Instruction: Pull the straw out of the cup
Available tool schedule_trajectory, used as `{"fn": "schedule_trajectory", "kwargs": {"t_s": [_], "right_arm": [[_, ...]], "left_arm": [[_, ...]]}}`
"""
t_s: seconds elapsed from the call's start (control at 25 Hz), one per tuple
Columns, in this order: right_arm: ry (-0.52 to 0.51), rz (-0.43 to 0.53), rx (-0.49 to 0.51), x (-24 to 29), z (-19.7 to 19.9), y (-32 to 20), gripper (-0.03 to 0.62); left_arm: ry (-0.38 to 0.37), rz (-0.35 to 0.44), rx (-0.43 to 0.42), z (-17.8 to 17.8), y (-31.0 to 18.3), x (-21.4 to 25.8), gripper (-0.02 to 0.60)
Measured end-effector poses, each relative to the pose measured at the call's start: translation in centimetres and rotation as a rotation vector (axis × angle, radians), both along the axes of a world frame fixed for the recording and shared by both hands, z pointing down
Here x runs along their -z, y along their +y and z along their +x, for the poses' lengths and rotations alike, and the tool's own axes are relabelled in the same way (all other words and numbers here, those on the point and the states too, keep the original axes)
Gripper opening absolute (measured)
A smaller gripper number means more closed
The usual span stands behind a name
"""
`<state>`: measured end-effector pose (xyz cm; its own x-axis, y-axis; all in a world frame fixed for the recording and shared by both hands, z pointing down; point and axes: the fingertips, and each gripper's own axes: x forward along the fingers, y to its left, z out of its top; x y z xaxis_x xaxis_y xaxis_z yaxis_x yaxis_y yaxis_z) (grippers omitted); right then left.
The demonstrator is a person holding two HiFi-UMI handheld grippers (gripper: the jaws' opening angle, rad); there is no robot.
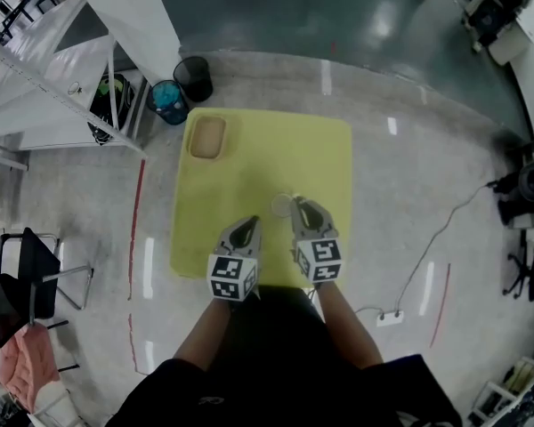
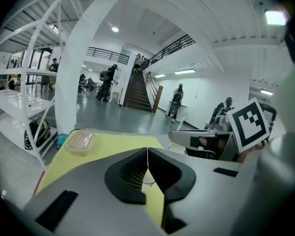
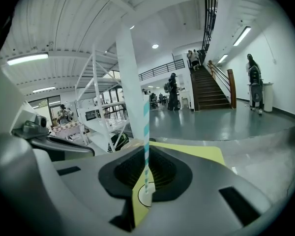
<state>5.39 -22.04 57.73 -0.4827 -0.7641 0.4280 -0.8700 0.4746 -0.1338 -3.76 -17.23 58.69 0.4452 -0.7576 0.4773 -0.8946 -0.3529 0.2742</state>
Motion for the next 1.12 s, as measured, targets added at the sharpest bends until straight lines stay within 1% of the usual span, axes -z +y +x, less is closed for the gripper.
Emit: {"fn": "schedule_trajectory", "kwargs": {"t_s": [0.12,0.32,0.6,0.88,1.04,1.12], "right_arm": [[0.008,0.005,-0.004,0.5,-0.2,0.8,0.037],[0.012,0.028,-0.017,1.9,-0.8,2.3,0.037],[-0.002,0.060,-0.044,5.0,-1.8,4.6,0.037],[-0.007,0.108,-0.086,7.1,-2.2,5.5,0.037],[0.001,0.098,-0.113,7.9,-2.0,6.4,0.037],[0.003,0.119,-0.122,8.4,-1.9,6.3,0.037]], "left_arm": [[0.008,0.013,-0.022,0.4,-0.1,0.5,0.044],[-0.001,0.045,-0.047,0.0,0.4,1.8,0.046],[-0.003,0.067,-0.082,-0.5,1.5,3.9,0.044],[-0.003,0.126,-0.138,-0.4,1.4,6.3,0.046],[-0.004,0.152,-0.165,-0.4,1.7,7.2,0.044],[-0.004,0.168,-0.175,-0.3,1.4,7.6,0.045]]}}
